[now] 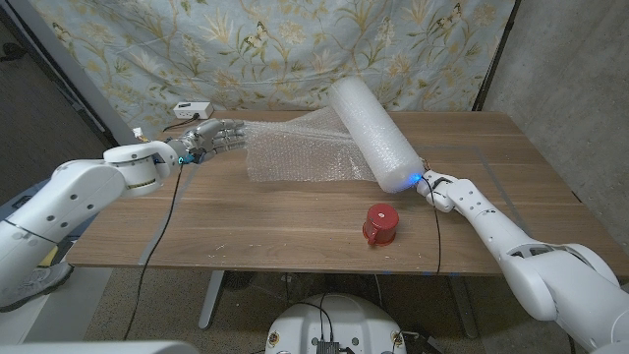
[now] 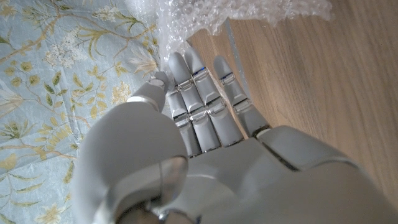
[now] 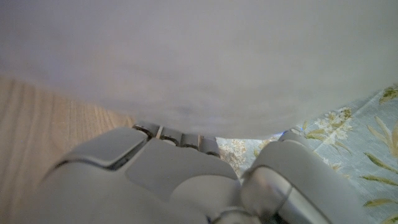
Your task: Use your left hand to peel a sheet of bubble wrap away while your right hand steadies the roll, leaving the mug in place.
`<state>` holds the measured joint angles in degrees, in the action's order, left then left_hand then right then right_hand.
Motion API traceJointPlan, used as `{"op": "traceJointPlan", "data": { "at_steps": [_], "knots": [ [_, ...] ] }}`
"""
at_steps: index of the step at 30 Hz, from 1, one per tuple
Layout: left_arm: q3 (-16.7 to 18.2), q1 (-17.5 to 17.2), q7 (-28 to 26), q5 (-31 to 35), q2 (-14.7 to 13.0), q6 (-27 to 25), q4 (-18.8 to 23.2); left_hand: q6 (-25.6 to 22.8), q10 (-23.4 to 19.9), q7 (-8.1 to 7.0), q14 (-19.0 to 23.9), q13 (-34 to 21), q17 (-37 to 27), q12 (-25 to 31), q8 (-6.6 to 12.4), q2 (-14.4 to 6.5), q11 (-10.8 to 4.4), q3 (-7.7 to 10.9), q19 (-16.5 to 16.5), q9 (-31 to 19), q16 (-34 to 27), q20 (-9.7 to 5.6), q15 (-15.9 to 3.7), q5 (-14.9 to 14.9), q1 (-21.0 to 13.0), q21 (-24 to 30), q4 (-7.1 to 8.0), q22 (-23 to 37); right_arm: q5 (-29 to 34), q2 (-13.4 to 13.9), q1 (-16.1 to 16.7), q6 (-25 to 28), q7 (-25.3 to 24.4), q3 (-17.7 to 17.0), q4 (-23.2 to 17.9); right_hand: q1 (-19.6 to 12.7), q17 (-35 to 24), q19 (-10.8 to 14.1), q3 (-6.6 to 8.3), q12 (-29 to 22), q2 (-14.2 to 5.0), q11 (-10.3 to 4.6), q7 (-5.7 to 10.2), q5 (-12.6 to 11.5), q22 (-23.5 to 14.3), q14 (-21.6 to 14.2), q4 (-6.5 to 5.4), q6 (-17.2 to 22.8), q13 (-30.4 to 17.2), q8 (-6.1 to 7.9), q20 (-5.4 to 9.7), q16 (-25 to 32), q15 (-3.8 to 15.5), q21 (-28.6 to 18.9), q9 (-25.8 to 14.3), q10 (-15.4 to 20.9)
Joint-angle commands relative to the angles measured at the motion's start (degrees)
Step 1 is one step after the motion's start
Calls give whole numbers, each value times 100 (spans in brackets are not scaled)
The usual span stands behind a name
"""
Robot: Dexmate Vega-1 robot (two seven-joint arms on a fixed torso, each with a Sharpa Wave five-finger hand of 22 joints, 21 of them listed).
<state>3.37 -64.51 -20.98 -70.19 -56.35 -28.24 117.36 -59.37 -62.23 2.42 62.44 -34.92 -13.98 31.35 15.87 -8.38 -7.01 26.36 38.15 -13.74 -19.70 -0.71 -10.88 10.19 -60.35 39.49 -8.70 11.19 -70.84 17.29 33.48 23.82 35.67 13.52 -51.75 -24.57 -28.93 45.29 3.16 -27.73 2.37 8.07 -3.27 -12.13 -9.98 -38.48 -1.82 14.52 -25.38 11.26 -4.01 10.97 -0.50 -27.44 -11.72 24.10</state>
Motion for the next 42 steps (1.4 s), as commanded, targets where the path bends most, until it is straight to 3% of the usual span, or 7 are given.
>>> {"op": "traceJointPlan", "data": {
  "at_steps": [1,27,42],
  "knots": [
    [181,-11,148,1,-136,-185,95,-29,-140,52,20,-31,-31,-3,7,-43,-163,8,-32,-24,4,-16,-102,28,-3,31,38,19,112,-145,-121,-253,439,-49,415,49,11,-29,-21,18,-4,-11,13,-46,-29,30,-10,40,-26,43,-40,3,0,27,-4,-54],
    [307,34,356,117,-259,-366,334,-80,-167,86,42,-70,-56,-21,0,-24,-138,-5,-49,-56,5,-11,-94,29,-5,119,29,10,303,-340,-155,-718,1336,-181,970,91,105,-177,-61,148,-11,-32,75,-113,-34,291,-14,80,-44,65,-133,5,-32,176,9,-196],
    [625,-234,640,263,-358,-417,427,-74,-155,104,32,-114,-73,-29,-7,-25,-110,-9,-69,-91,10,-6,-84,31,-14,164,27,5,375,-425,-207,-849,1569,-241,1134,122,151,-207,-94,204,5,-55,103,-144,-37,383,-18,109,-53,75,-164,15,-60,231,14,-246]
  ]
}}
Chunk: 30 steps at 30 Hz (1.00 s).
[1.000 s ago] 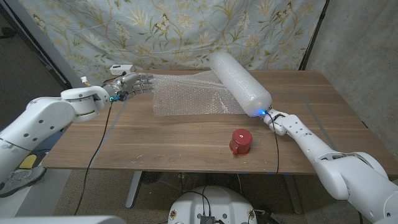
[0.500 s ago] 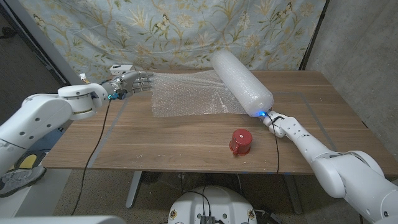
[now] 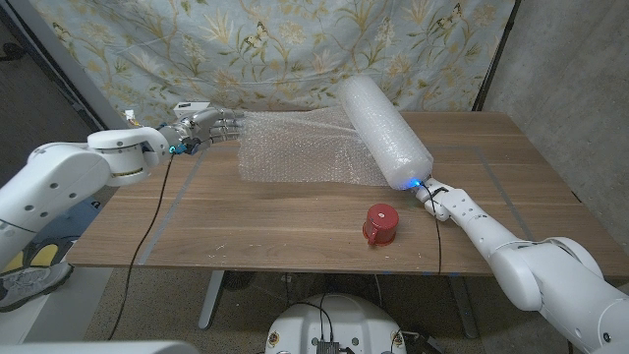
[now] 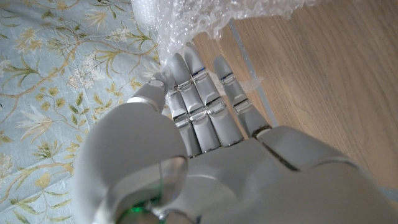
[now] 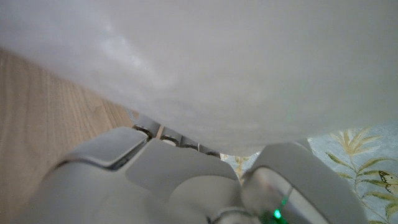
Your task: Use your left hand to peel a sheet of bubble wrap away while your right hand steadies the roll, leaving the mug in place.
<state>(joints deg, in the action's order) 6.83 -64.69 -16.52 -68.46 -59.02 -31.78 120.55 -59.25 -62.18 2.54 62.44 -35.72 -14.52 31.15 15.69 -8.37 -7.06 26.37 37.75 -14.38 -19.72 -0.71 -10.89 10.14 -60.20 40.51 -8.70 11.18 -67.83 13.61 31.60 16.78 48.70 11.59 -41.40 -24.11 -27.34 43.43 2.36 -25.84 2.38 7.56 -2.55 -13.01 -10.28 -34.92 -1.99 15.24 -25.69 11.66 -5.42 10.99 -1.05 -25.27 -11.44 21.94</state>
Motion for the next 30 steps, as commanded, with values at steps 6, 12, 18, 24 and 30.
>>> {"op": "traceJointPlan", "data": {
  "at_steps": [6,12,18,24,30],
  "knots": [
    [453,-352,229,81,-74,-151,196,-93,-172,90,32,-56,-32,-3,11,-28,-86,-10,-33,-38,7,-6,-94,38,-44,82,20,4,72,-25,21,-110,224,-76,30,84,8,-19,-24,27,8,3,41,-67,-7,49,-3,39,-25,35,-23,20,-17,29,-12,-28],
    [662,-494,257,92,-52,-251,314,-86,-146,92,34,-72,-38,-16,6,-33,-94,-10,-44,-50,8,-6,-84,39,-44,100,25,2,64,-32,2,-122,232,-102,84,93,22,-18,-35,40,13,3,54,-77,-8,66,-4,36,-28,33,-36,26,-29,42,-10,-30],
    [794,-535,366,124,-33,-322,367,-92,-158,96,32,-92,-50,-14,3,-31,-96,-12,-45,-59,6,-4,-89,39,-53,124,21,0,89,-49,-44,-141,227,-108,177,106,38,-22,-49,53,19,9,71,-89,-8,78,-7,30,-32,30,-48,36,-51,60,-9,-31],
    [924,-504,464,89,-27,-436,356,-87,-163,82,38,-88,-56,-25,-3,-31,-98,-13,-57,-66,4,4,-91,39,-56,139,21,-1,113,-53,-85,-131,194,-115,246,119,53,-21,-62,70,24,16,68,-99,-9,101,-11,30,-36,29,-50,39,-64,75,-8,-41],
    [1026,-436,598,47,-22,-519,339,-95,-171,91,29,-96,-59,-27,-7,-30,-87,-15,-70,-69,11,5,-79,39,-53,153,27,-3,158,-52,-144,-124,160,-109,323,128,67,-17,-72,86,25,18,61,-110,-9,108,-13,21,-40,26,-51,49,-67,88,-7,-51]
  ]
}}
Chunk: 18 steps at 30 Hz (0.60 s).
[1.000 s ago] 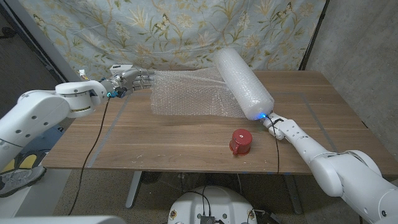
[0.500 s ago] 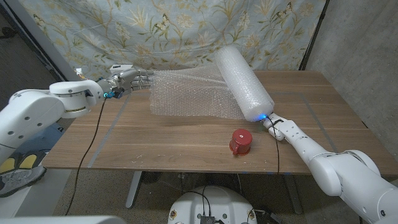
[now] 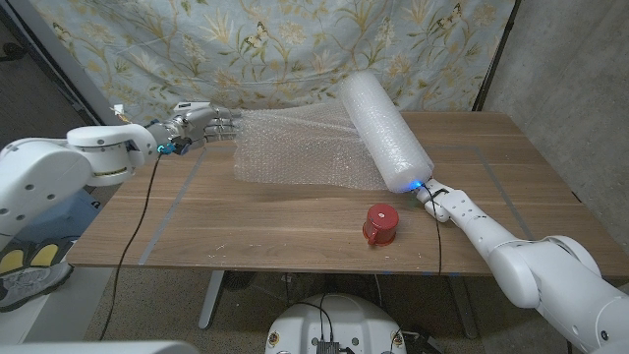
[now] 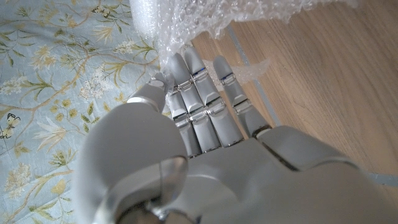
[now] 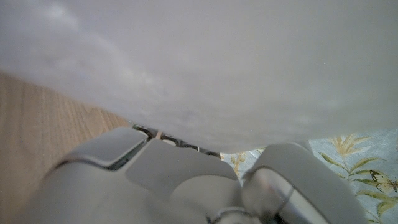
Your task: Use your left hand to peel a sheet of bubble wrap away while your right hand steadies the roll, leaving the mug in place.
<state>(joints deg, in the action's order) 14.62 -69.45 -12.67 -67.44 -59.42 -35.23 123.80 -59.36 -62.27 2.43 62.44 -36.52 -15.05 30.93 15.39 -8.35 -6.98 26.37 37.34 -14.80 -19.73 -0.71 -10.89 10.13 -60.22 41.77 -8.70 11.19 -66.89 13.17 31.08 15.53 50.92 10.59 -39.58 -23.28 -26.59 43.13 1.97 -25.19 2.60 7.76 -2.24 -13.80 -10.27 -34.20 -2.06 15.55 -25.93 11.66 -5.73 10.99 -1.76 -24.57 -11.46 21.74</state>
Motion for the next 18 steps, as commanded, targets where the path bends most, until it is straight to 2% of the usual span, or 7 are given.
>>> {"op": "traceJointPlan", "data": {
  "at_steps": [1,5,8,11,18],
  "knots": [
    [267,49,221,-59,14,-193,17,-81,-169,103,27,-12,-7,-7,22,-31,-102,-15,-26,-30,13,3,-81,39,-53,30,26,-4,65,-11,-107,4,-70,-14,164,46,-7,15,-34,21,2,-1,30,-34,-11,42,-6,-11,-16,25,-22,49,7,19,-6,-29],
    [374,35,271,-24,33,-216,43,-86,-151,112,32,-27,-18,-14,21,-29,-90,-20,-39,-37,7,-1,-83,39,-55,42,25,-5,86,-21,-173,-17,-70,-29,270,52,2,17,-40,30,2,5,31,-40,-11,51,-8,-25,-18,20,-23,52,0,27,-5,-32],
    [635,-142,536,116,52,-171,-37,-90,-152,106,28,-25,-19,-23,20,-32,-103,-18,-40,-43,11,-6,-84,40,-57,55,27,-6,108,-49,-264,-66,-8,-43,436,58,9,20,-45,40,1,10,28,-46,-11,59,-11,-26,-21,20,-22,55,-5,34,-5,-40],
    [783,-252,598,193,116,-187,59,-85,-150,118,22,-33,-21,-24,15,-32,-82,-18,-48,-44,14,-6,-82,40,-57,61,28,-7,136,-75,-343,-104,66,-54,587,63,15,19,-49,43,0,11,25,-52,-12,68,-13,-29,-22,19,-20,56,-9,41,-5,-36],
    [897,-294,571,314,205,-303,257,-75,-154,105,16,-32,-31,-40,4,-35,-83,-18,-64,-51,17,1,-82,41,-60,83,30,-9,221,-154,-533,-218,235,-98,992,76,31,-1,-65,55,5,-11,38,-66,-12,98,-17,-33,-27,18,-45,58,-24,67,-4,-30]
  ]
}}
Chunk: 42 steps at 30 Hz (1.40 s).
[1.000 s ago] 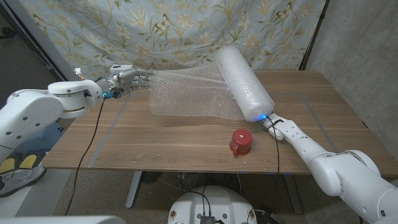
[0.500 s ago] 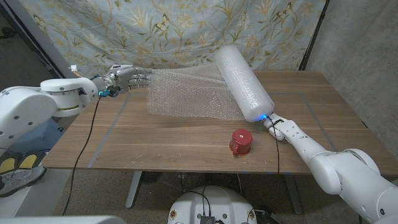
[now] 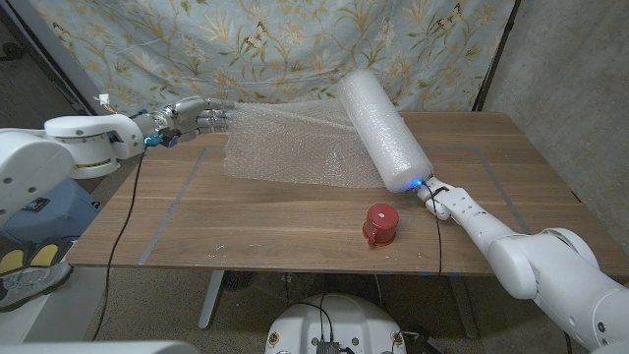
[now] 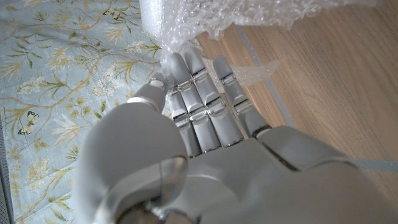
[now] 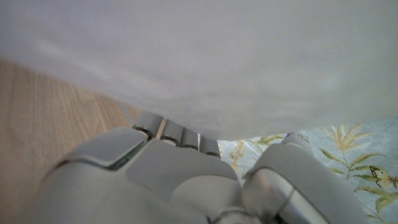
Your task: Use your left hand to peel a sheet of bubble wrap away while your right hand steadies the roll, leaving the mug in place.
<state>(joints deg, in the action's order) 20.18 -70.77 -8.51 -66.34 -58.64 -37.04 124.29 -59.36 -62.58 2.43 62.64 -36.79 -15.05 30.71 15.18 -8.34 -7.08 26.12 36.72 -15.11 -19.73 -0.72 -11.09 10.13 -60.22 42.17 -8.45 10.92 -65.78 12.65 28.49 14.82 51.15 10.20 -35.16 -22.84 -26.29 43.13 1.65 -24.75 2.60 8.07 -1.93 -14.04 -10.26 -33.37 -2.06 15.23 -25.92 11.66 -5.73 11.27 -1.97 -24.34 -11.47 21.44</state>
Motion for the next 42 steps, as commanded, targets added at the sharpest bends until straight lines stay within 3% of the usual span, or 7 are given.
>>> {"op": "traceJointPlan", "data": {
  "at_steps": [1,11,24,34,42],
  "knots": [
    [343,-156,165,210,133,-137,213,-69,-106,107,-6,-13,-33,-22,22,-37,-78,7,-5,-23,17,0,-65,41,-62,45,5,18,120,-116,-304,-165,230,-71,618,34,4,-3,-35,13,6,-24,12,-43,-13,22,-18,-3,-29,18,-47,29,-9,47,-3,2],
    [432,-244,420,380,241,-126,170,-80,-125,105,-12,-26,-41,-23,20,-38,-64,8,-8,-33,21,7,-63,41,-63,73,7,16,197,-120,-289,-151,183,-157,621,49,27,-14,-54,42,7,-29,22,-63,-14,59,-23,-9,-36,17,-59,34,-41,77,-2,-21],
    [1005,-684,875,690,500,-117,283,-84,-118,124,-32,-62,-50,-31,16,-39,-75,12,-38,-58,35,15,-66,43,-69,108,7,12,284,-94,-354,-159,113,-163,672,98,61,-20,-96,122,15,46,24,-95,-15,150,-43,-63,-48,0,-79,31,-113,123,-2,-132],
    [1383,-637,1169,759,518,-340,242,-88,-114,128,-38,-91,-77,-37,13,-40,-60,9,-43,-76,26,13,-69,42,-86,143,0,10,371,-87,-466,-184,151,-186,914,135,78,-31,-129,154,25,43,25,-117,-16,197,-59,-93,-57,-7,-97,39,-135,156,-2,-156],
    [1470,-574,1464,961,484,-332,118,-92,-110,143,-34,-106,-90,-49,4,-38,-49,8,-61,-80,22,10,-63,42,-94,168,0,8,399,-123,-503,-261,234,-251,1061,150,83,-35,-146,166,25,16,36,-134,-17,217,-66,-86,-64,0,-114,51,-139,177,-2,-151]
  ]
}}
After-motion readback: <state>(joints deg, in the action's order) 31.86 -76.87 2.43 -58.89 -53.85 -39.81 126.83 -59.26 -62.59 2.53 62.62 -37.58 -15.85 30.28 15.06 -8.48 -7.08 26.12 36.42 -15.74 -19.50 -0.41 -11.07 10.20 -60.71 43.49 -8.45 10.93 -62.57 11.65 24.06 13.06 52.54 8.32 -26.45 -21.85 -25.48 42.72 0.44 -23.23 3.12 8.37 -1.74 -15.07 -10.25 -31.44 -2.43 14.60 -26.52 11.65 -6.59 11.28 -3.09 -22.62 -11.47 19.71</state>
